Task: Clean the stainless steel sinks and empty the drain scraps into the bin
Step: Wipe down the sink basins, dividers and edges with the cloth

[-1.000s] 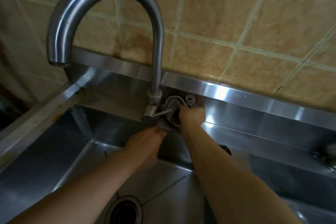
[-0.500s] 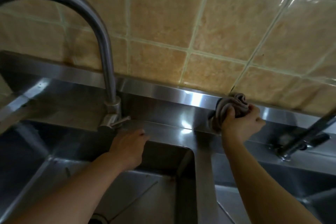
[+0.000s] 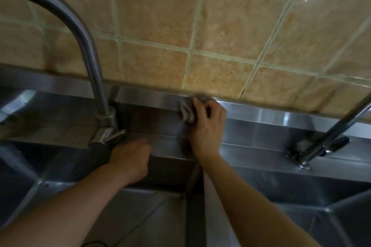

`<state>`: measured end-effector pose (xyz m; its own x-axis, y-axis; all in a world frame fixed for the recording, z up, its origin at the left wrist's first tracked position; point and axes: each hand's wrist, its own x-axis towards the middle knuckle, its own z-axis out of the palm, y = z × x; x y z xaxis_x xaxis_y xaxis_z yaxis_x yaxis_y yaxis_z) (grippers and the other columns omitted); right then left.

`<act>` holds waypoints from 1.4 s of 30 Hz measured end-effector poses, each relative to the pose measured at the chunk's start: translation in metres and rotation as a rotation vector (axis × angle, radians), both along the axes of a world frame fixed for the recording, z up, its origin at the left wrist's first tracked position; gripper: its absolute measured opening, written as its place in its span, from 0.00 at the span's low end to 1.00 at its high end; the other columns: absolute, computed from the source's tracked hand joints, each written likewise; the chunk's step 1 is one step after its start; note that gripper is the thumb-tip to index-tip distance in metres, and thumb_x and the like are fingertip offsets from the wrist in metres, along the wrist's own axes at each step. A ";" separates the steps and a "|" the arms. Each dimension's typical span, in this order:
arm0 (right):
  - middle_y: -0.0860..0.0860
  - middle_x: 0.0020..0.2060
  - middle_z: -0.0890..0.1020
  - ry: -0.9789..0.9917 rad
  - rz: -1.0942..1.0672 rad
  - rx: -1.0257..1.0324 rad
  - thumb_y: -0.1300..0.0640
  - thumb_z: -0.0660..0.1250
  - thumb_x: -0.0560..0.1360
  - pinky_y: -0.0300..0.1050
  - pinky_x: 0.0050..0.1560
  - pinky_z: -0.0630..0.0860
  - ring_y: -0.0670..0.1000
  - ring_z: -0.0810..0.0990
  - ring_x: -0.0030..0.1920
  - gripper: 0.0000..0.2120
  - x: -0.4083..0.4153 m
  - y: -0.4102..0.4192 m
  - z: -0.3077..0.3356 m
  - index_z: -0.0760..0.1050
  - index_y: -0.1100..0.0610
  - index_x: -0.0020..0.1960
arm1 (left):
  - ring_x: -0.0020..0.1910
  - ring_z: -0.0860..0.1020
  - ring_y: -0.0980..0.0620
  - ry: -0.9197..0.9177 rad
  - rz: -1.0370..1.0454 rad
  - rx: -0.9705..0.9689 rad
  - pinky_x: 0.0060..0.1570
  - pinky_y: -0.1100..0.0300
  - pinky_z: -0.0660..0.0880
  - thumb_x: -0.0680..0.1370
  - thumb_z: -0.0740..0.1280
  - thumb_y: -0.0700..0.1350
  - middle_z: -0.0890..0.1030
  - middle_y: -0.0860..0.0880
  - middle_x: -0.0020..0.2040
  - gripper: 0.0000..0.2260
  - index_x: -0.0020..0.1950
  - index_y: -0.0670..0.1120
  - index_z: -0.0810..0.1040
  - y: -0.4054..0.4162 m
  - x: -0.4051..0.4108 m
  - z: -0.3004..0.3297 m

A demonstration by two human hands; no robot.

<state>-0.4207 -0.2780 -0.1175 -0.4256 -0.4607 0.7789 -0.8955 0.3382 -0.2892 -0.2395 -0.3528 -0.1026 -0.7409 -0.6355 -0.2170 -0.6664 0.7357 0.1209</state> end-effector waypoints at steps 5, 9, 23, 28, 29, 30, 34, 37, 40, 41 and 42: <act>0.64 0.60 0.71 -0.234 -0.411 -0.074 0.63 0.74 0.66 0.50 0.61 0.60 0.65 0.69 0.57 0.29 -0.092 0.100 0.003 0.72 0.59 0.65 | 0.59 0.72 0.50 0.137 -0.066 -0.118 0.53 0.57 0.68 0.73 0.63 0.41 0.73 0.51 0.58 0.15 0.58 0.52 0.74 0.024 -0.027 -0.009; 0.65 0.64 0.66 -0.511 -0.575 -0.258 0.59 0.68 0.70 0.48 0.66 0.62 0.66 0.68 0.61 0.30 -0.129 0.139 0.020 0.65 0.62 0.70 | 0.58 0.70 0.51 0.230 -0.144 -0.040 0.53 0.61 0.70 0.72 0.65 0.38 0.72 0.51 0.59 0.18 0.60 0.49 0.75 0.046 -0.051 -0.021; 0.60 0.61 0.71 -1.142 -0.151 -0.013 0.65 0.69 0.70 0.54 0.62 0.73 0.59 0.72 0.60 0.21 -0.018 0.055 -0.005 0.66 0.62 0.61 | 0.69 0.64 0.49 0.101 -0.163 0.045 0.66 0.55 0.66 0.74 0.66 0.41 0.63 0.51 0.71 0.28 0.73 0.51 0.65 0.052 -0.044 -0.010; 0.59 0.54 0.75 -1.419 0.009 -0.150 0.68 0.59 0.77 0.52 0.53 0.77 0.59 0.76 0.55 0.10 -0.015 0.103 0.019 0.65 0.57 0.54 | 0.68 0.67 0.47 0.060 -0.100 0.199 0.66 0.52 0.67 0.74 0.67 0.40 0.66 0.48 0.70 0.24 0.69 0.48 0.69 0.058 -0.047 0.002; 0.58 0.52 0.76 -1.458 0.021 -0.205 0.69 0.58 0.77 0.49 0.51 0.77 0.57 0.77 0.53 0.10 -0.014 0.115 0.023 0.65 0.57 0.55 | 0.68 0.67 0.47 0.081 -0.085 0.218 0.66 0.54 0.67 0.74 0.66 0.38 0.66 0.47 0.70 0.24 0.69 0.47 0.69 0.060 -0.047 0.004; 0.56 0.49 0.77 -1.479 0.035 -0.259 0.70 0.58 0.77 0.49 0.51 0.77 0.56 0.77 0.51 0.12 -0.013 0.128 0.028 0.65 0.56 0.56 | 0.69 0.66 0.47 0.108 -0.083 0.225 0.66 0.55 0.66 0.74 0.65 0.38 0.66 0.47 0.71 0.24 0.70 0.46 0.68 0.064 -0.047 0.007; 0.55 0.50 0.78 -1.441 0.061 -0.261 0.74 0.56 0.76 0.56 0.54 0.76 0.56 0.78 0.51 0.23 -0.003 0.185 0.047 0.67 0.52 0.65 | 0.68 0.68 0.45 0.206 -0.129 0.279 0.60 0.60 0.66 0.73 0.64 0.35 0.70 0.46 0.67 0.23 0.68 0.44 0.69 0.089 -0.043 0.026; 0.57 0.45 0.80 -1.426 0.003 -0.191 0.72 0.57 0.77 0.56 0.51 0.76 0.58 0.79 0.47 0.17 0.004 0.223 0.057 0.74 0.58 0.60 | 0.64 0.72 0.44 0.231 -0.166 0.326 0.58 0.58 0.70 0.71 0.66 0.36 0.74 0.45 0.64 0.22 0.64 0.47 0.73 0.107 -0.037 0.032; 0.57 0.46 0.81 -1.422 -0.034 -0.188 0.70 0.59 0.77 0.53 0.51 0.77 0.56 0.80 0.47 0.15 0.016 0.257 0.068 0.74 0.58 0.60 | 0.60 0.74 0.45 0.240 -0.201 0.388 0.51 0.59 0.71 0.70 0.66 0.36 0.75 0.45 0.59 0.17 0.59 0.45 0.75 0.132 -0.032 0.037; 0.57 0.47 0.81 -1.418 -0.038 -0.185 0.70 0.59 0.77 0.52 0.52 0.77 0.56 0.80 0.48 0.15 0.020 0.266 0.071 0.74 0.58 0.60 | 0.59 0.74 0.44 0.235 -0.201 0.405 0.49 0.61 0.70 0.71 0.66 0.35 0.75 0.45 0.59 0.17 0.59 0.44 0.75 0.141 -0.031 0.037; 0.57 0.48 0.80 -1.412 -0.039 -0.178 0.70 0.59 0.77 0.51 0.52 0.77 0.55 0.80 0.49 0.14 0.024 0.276 0.073 0.73 0.58 0.60 | 0.60 0.74 0.44 0.228 -0.205 0.416 0.50 0.62 0.70 0.71 0.66 0.35 0.75 0.45 0.59 0.18 0.60 0.43 0.75 0.151 -0.031 0.038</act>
<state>-0.3971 -0.0017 -0.0450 -0.8913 -0.3733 -0.2574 0.1842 0.2205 -0.9578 -0.2706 -0.2015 -0.0648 -0.8991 -0.3669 -0.2388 -0.4364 0.7073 0.5562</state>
